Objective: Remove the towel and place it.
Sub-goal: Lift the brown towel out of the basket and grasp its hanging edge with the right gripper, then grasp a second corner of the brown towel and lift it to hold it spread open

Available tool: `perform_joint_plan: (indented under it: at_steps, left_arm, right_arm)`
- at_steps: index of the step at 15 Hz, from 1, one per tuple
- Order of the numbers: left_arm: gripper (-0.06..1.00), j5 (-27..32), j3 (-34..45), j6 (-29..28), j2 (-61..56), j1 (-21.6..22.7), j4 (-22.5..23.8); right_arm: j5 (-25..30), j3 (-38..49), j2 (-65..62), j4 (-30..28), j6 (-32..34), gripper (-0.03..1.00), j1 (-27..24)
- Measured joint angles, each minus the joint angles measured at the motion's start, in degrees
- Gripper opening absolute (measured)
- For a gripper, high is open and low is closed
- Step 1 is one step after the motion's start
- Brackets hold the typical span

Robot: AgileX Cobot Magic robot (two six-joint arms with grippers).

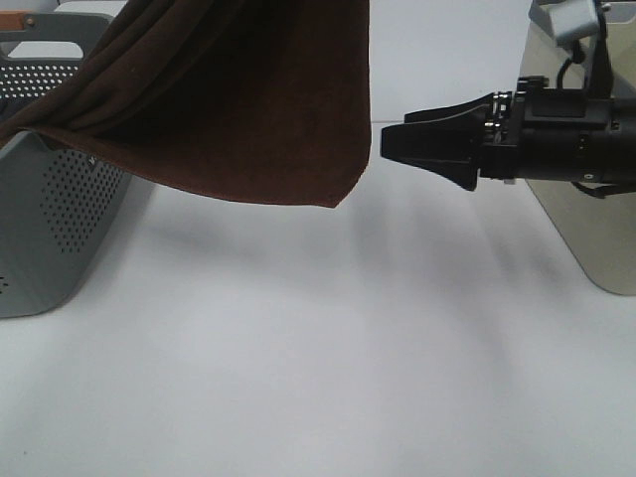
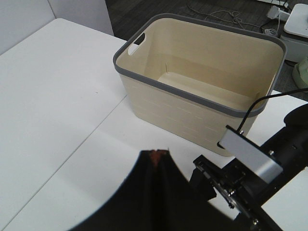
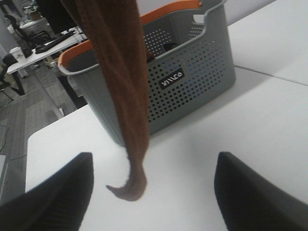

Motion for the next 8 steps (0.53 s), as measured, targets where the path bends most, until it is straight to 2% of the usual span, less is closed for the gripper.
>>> perform_joint_plan:
  at_steps: [1, 3, 5, 6, 8]
  left_arm:
    - [0.00, 0.00, 0.00, 0.00, 0.00, 0.00, -0.06]
    - [0.00, 0.00, 0.00, -0.06, 0.00, 0.00, -0.23]
    - [0.00, 0.00, 0.00, -0.23, 0.00, 0.00, -0.34]
    - [0.00, 0.00, 0.00, -0.23, 0.00, 0.00, -0.34]
    - [0.00, 0.00, 0.00, -0.23, 0.00, 0.00, -0.34]
  right_arm:
    - [-1.78, -0.74, 0.29, 0.06, -0.23, 0.68, 2.81]
    - [-10.03, -2.41, 0.34, -0.11, -0.34, 0.68, 8.19]
    - [-15.47, -3.15, 0.34, -0.17, -0.34, 0.67, 11.57]
    - [-16.27, -3.27, 0.34, -0.17, -0.29, 0.64, 11.97]
    - [-16.79, -3.27, 0.34, -0.17, 1.20, 0.50, 12.09]
